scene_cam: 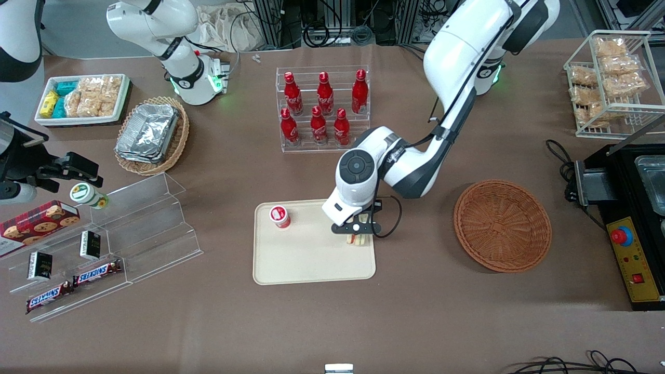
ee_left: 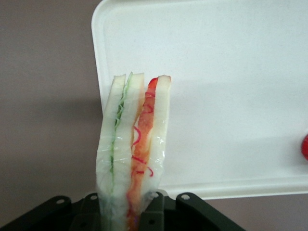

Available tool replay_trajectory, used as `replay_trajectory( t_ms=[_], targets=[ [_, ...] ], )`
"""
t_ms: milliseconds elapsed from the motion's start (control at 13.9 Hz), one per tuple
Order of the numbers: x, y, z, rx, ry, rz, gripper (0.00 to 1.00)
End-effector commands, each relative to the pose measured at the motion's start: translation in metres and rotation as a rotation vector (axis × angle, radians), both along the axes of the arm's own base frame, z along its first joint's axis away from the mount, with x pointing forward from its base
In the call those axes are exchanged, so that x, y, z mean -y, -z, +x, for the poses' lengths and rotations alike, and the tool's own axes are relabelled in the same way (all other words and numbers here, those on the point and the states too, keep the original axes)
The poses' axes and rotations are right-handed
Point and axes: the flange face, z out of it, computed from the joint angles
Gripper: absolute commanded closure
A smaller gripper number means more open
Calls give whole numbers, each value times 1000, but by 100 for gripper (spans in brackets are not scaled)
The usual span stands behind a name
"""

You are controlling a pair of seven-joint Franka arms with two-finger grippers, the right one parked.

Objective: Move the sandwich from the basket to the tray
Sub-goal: 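Carry the sandwich with the left gripper over the white tray, then lower the sandwich onto the tray and open the left gripper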

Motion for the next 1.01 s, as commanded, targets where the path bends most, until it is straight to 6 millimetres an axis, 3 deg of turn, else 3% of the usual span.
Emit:
replay_trajectory(
  t_ms=[0, 360, 649, 721, 793, 865, 937],
  targets=[
    [7, 19, 8, 15, -7, -29, 100],
    [3, 52, 15, 24, -6, -44, 100],
    [-1, 50, 21, 30, -14, -45, 100],
    [-1, 50, 21, 31, -14, -45, 90],
    [-1, 51, 21, 30, -11, -42, 51],
    [-1, 50, 20, 30, -11, -41, 3],
    [-2, 48, 21, 32, -13, -43, 2]
  ],
)
